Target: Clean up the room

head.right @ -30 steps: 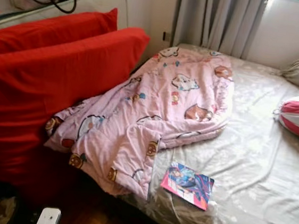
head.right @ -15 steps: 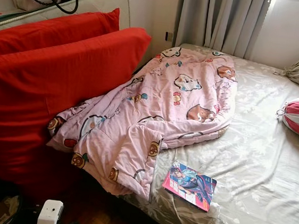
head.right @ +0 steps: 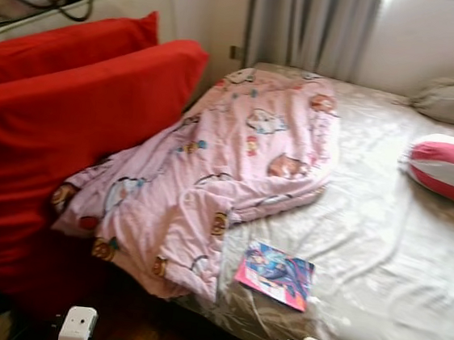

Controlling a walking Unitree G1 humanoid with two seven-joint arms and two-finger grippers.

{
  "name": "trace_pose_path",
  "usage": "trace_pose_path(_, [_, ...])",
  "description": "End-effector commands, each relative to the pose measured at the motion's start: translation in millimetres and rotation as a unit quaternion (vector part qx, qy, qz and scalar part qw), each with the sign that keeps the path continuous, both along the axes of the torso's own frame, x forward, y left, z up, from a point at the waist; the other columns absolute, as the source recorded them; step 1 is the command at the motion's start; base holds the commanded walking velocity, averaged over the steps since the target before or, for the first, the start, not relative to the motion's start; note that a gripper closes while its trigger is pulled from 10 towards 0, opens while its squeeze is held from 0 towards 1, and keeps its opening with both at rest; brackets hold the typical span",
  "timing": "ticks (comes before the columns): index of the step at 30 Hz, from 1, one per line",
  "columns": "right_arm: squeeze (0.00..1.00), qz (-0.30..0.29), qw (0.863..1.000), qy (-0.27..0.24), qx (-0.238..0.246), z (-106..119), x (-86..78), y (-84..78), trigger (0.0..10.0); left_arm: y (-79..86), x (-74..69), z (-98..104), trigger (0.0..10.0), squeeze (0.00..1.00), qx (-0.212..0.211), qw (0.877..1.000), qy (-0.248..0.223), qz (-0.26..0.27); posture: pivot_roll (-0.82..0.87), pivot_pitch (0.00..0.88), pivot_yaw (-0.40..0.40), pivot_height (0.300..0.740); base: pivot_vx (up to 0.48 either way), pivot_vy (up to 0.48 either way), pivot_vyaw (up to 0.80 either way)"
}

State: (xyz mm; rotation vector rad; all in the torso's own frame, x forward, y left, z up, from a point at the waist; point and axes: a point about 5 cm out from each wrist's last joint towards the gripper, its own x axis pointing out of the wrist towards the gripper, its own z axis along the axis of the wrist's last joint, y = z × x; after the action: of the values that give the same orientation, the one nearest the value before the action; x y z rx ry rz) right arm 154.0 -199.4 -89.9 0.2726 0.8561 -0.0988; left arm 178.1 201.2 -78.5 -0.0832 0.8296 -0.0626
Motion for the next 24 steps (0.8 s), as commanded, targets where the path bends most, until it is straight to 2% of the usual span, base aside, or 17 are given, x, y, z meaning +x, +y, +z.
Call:
trace_pose_path(1, [0.00, -0.002, 1.000, 0.008, 0.005, -1.6, -2.9, 1.1, 10.0, 1.5, -4.5, -2.3, 10.0, 0.00, -0.001, 1.000, 0.009, 0.010, 0.03, 0.000, -0.001, 0.740, 0.000, 0.000, -0.80])
trace_pose_path(7, [0.00, -0.003, 1.000, 0.008, 0.003, -2.5, -4.7, 2.9, 10.0, 1.7, -4.8, -2.4, 10.0, 0.00, -0.001, 1.000, 0.010, 0.012, 0.03, 0.000, 0.001, 0.740, 0.000, 0.000, -0.74])
trace_pose_path(13, [0.00, -0.010, 1.000, 0.004, 0.007, -2.2, -4.0, 3.8, 10.0, 2.0, -4.7, -2.4, 10.0, 0.00, 0.000, 1.000, 0.010, 0.013, 0.03, 0.000, 0.002, 0.740, 0.000, 0.000, 0.00])
trace_pose_path(24, [0.00, -0.014, 1.000, 0.008, 0.007, -2.4, -3.6, 3.0, 10.0, 1.4, -5.3, -3.0, 10.0, 0.00, 0.001, 1.000, 0.013, 0.012, 0.04, 0.000, 0.001, 0.740, 0.260, 0.000, 0.00])
